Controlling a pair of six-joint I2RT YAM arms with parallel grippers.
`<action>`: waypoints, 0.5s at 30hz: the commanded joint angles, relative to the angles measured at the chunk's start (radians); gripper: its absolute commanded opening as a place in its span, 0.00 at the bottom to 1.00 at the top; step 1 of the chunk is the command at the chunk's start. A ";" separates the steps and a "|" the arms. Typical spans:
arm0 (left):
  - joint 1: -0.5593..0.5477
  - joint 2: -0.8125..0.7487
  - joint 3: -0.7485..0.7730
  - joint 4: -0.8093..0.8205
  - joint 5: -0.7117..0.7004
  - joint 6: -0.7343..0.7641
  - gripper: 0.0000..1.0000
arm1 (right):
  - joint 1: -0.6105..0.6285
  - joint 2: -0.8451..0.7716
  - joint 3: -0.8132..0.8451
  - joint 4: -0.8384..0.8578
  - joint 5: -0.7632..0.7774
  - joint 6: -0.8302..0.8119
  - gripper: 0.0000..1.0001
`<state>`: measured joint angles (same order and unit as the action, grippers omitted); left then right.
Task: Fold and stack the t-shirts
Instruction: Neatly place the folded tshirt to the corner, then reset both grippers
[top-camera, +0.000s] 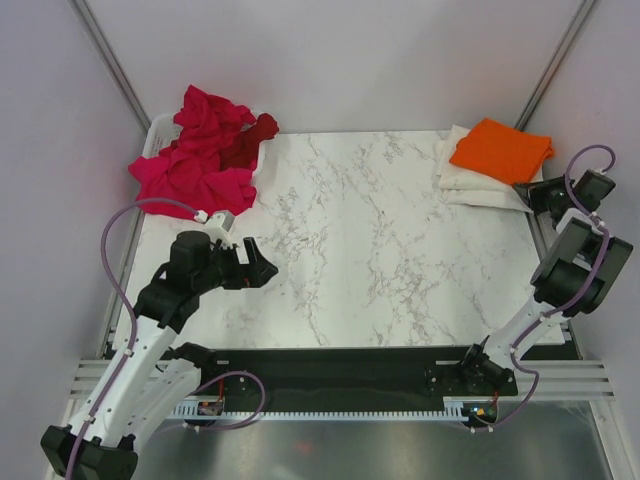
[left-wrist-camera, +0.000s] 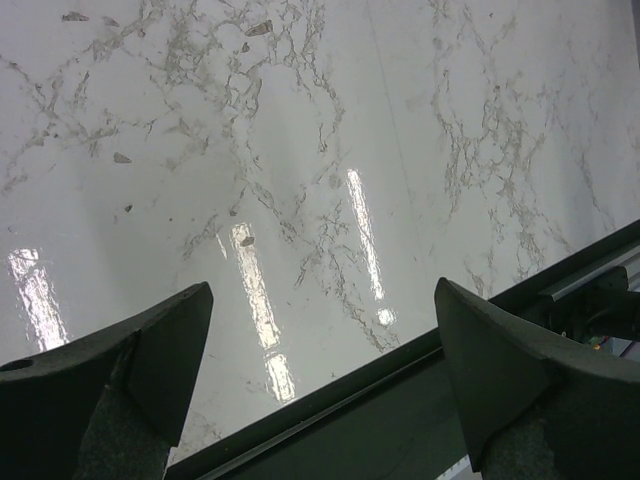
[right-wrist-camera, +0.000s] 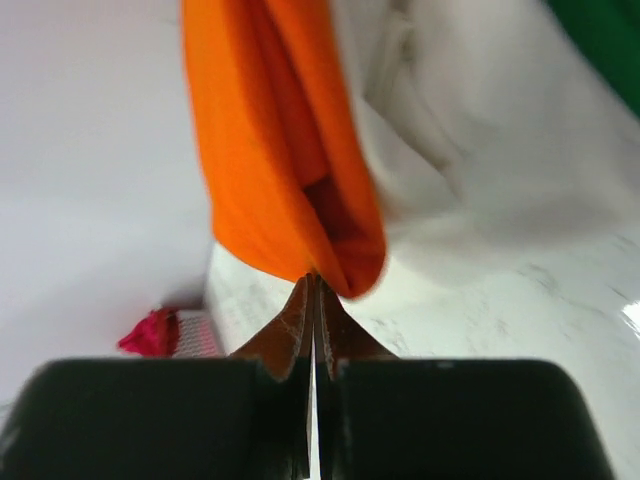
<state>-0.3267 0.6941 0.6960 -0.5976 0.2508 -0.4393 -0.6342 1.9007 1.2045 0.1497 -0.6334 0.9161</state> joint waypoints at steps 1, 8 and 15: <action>0.000 -0.010 0.005 0.005 0.019 -0.018 1.00 | -0.073 -0.182 0.093 -0.286 0.400 -0.149 0.00; 0.000 0.004 0.005 0.016 0.030 -0.018 1.00 | 0.013 -0.595 0.046 -0.404 0.655 -0.238 0.35; 0.002 -0.054 -0.016 0.085 0.053 0.033 1.00 | 0.450 -0.776 -0.072 -0.368 0.654 -0.353 0.98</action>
<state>-0.3267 0.6857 0.6933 -0.5884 0.2691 -0.4377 -0.3107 1.1244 1.2060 -0.2024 0.0067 0.6308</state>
